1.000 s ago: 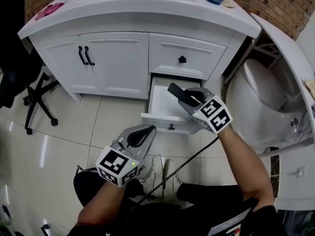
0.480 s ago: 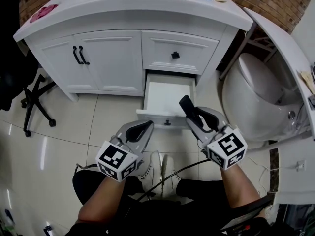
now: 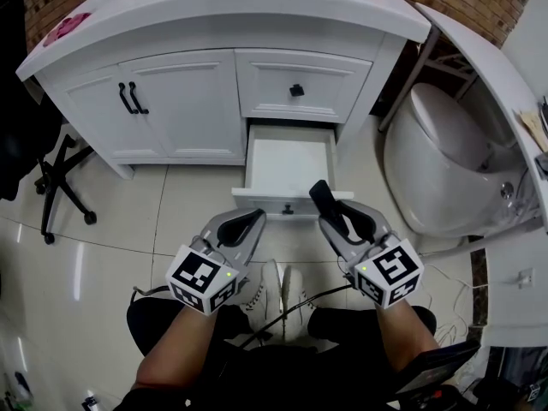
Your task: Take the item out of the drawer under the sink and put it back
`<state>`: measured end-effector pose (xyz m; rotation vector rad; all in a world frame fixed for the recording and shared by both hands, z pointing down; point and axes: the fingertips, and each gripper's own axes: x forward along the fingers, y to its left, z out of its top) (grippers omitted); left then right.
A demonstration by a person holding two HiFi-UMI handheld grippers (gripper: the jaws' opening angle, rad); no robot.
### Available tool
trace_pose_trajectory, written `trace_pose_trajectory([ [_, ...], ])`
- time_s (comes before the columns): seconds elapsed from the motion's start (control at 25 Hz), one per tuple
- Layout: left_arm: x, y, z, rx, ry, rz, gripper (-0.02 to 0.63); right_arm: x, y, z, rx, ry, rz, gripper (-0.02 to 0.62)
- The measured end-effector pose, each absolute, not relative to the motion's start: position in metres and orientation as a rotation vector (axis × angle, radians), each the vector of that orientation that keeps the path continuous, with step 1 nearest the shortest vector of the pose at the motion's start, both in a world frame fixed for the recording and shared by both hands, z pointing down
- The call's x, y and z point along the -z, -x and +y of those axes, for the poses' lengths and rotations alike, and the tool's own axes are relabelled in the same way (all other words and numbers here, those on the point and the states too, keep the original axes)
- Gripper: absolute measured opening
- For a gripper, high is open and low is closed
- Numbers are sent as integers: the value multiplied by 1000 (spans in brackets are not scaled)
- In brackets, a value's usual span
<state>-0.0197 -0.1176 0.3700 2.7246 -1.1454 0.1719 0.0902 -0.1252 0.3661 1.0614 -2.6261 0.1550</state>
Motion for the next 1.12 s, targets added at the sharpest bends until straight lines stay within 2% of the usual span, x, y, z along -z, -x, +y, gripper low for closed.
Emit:
trace_pose_trajectory([
  [1.12,-370,17,-117,-146,-2736,-1137,6,-378,-86,-116,-216,-1071,-2627,167],
])
